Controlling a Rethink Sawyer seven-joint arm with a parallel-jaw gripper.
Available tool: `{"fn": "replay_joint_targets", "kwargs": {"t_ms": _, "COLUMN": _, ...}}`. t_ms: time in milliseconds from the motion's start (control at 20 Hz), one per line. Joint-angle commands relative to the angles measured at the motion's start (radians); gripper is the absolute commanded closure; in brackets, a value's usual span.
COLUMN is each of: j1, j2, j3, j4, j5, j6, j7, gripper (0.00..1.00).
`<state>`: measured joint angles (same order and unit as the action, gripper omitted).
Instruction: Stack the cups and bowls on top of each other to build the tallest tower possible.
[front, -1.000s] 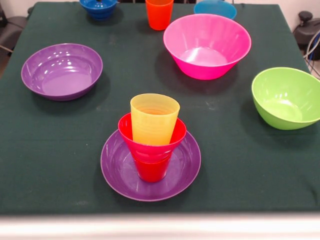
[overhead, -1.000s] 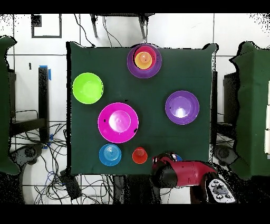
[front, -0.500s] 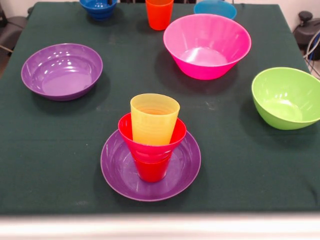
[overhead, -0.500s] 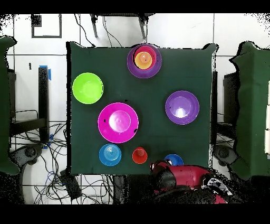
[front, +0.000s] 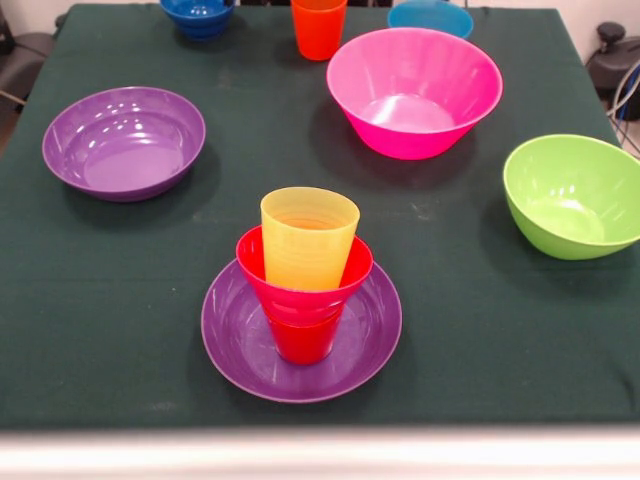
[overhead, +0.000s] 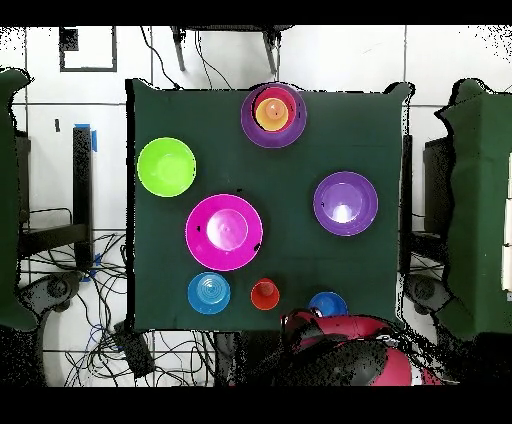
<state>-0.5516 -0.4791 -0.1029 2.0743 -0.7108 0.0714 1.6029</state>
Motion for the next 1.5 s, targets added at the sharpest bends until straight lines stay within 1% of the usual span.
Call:
{"fn": "replay_joint_targets", "kwargs": {"t_ms": 50, "j1": 0.026, "j2": 0.036, "j3": 0.053, "j4": -0.032, "j5": 0.055, "j6": -0.055, "j7": 0.176, "gripper": 0.00}}
{"fn": "replay_joint_targets", "kwargs": {"t_ms": 100, "j1": 0.033, "j2": 0.036, "j3": 0.048, "j4": -0.035, "j5": 0.047, "j6": -0.060, "j7": 0.174, "gripper": 1.00}}
{"fn": "replay_joint_targets", "kwargs": {"t_ms": 300, "j1": 0.046, "j2": 0.038, "j3": 0.036, "j4": -0.040, "j5": 0.037, "j6": -0.067, "j7": 0.173, "gripper": 1.00}}
{"fn": "replay_joint_targets", "kwargs": {"t_ms": 750, "j1": 0.035, "j2": 0.034, "j3": 0.048, "j4": -0.048, "j5": 0.041, "j6": -0.055, "j7": 0.167, "gripper": 1.00}}
{"fn": "replay_joint_targets", "kwargs": {"t_ms": 950, "j1": 0.043, "j2": -0.010, "j3": 0.060, "j4": -0.040, "j5": 0.040, "j6": -0.025, "j7": 0.150, "gripper": 1.00}}
{"fn": "replay_joint_targets", "kwargs": {"t_ms": 1000, "j1": 0.032, "j2": -0.049, "j3": 0.093, "j4": -0.028, "j5": 0.038, "j6": 0.019, "j7": 0.117, "gripper": 1.00}}
{"fn": "replay_joint_targets", "kwargs": {"t_ms": 1100, "j1": 0.020, "j2": -0.157, "j3": 0.161, "j4": -0.010, "j5": 0.047, "j6": 0.107, "j7": 0.046, "gripper": 1.00}}
{"fn": "replay_joint_targets", "kwargs": {"t_ms": 1150, "j1": 0.022, "j2": -0.201, "j3": 0.181, "j4": -0.012, "j5": 0.062, "j6": 0.146, "j7": 0.025, "gripper": 1.00}}
{"fn": "replay_joint_targets", "kwargs": {"t_ms": 1250, "j1": 0.007, "j2": -0.249, "j3": 0.235, "j4": -0.035, "j5": 0.084, "j6": 0.205, "j7": -0.019, "gripper": 1.00}}
{"fn": "replay_joint_targets", "kwargs": {"t_ms": 1300, "j1": -0.005, "j2": -0.254, "j3": 0.272, "j4": -0.056, "j5": 0.088, "j6": 0.235, "j7": -0.053, "gripper": 1.00}}
{"fn": "replay_joint_targets", "kwargs": {"t_ms": 1500, "j1": -0.012, "j2": -0.236, "j3": 0.361, "j4": -0.166, "j5": 0.067, "j6": 0.303, "j7": -0.143, "gripper": 1.00}}
